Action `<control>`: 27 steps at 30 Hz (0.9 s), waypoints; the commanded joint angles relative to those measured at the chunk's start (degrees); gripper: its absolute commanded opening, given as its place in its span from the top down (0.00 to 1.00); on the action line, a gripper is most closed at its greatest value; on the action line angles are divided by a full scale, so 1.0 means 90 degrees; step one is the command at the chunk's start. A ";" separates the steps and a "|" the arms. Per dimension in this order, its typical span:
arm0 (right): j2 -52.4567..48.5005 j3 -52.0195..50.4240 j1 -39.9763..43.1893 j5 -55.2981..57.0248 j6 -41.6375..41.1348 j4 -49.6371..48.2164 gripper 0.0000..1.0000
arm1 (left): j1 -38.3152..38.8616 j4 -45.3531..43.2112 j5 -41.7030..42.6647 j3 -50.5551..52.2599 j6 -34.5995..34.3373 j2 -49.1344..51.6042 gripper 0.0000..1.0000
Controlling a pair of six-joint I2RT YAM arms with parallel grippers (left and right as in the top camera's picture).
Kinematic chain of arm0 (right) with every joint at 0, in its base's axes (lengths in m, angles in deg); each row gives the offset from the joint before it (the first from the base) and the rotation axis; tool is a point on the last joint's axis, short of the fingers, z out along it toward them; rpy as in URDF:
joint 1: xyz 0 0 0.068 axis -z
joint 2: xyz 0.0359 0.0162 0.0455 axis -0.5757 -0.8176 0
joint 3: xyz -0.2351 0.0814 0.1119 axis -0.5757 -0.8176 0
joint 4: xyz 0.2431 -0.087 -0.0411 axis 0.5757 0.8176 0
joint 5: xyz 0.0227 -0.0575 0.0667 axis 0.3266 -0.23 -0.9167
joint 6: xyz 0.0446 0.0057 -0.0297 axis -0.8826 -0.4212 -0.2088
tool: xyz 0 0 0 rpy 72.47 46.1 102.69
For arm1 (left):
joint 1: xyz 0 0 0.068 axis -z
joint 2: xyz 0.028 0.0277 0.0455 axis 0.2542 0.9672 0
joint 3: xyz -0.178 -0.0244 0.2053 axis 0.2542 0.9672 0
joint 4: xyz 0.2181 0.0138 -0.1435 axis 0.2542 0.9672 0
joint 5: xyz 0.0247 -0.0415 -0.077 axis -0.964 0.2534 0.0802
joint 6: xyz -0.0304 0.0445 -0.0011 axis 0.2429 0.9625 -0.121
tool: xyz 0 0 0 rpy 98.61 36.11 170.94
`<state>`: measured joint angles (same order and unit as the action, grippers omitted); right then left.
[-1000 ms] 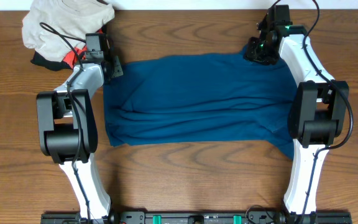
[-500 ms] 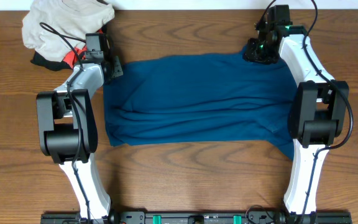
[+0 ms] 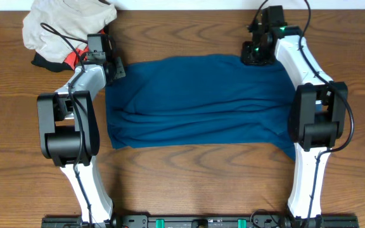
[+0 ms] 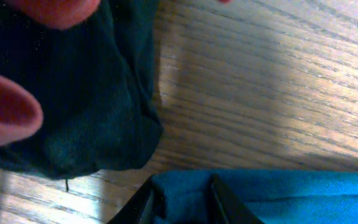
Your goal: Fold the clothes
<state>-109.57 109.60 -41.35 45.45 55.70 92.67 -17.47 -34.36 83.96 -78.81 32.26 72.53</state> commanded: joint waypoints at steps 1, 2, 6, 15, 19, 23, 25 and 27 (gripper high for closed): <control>-0.0036 0.0010 -0.0085 0.0158 0.0051 0.0017 0.91 | 0.0007 0.0092 0.0015 -0.0063 -0.0007 0.0187 0.75; -0.0036 0.0010 -0.0083 0.0165 0.0051 0.0024 0.94 | 0.0007 0.0102 0.0015 -0.0063 -0.0005 0.0189 0.75; -0.0036 0.0010 -0.0012 0.0189 0.0049 0.0107 0.99 | 0.0010 0.0165 0.0017 -0.0063 -0.0005 0.0187 0.89; 0.0194 0.0017 0.0172 0.0401 -0.0168 0.0389 0.99 | 0.0010 0.0544 0.0019 -0.0063 -0.0005 0.0131 0.94; 0.0493 0.0017 0.0238 0.0401 -0.0245 0.0488 0.99 | 0.0034 0.0741 0.0019 -0.0066 -0.0005 -0.0036 0.94; 0.0770 0.0017 0.0240 0.0403 -0.0243 0.0617 0.99 | 0.0126 0.0823 0.0019 -0.0063 -0.0005 -0.0313 0.94; 0.0857 0.0017 0.0240 0.0427 -0.0245 0.0678 0.99 | 0.0170 0.0826 0.0019 -0.0063 -0.0005 -0.0425 0.94; 0.0908 0.0017 0.0240 0.0457 -0.0245 0.0746 0.99 | 0.0211 0.0831 0.0019 -0.0063 -0.0005 -0.0539 0.94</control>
<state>-104.37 109.60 -39.55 48.70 54.21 98.81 -16.29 -27.02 84.33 -79.91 32.06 70.89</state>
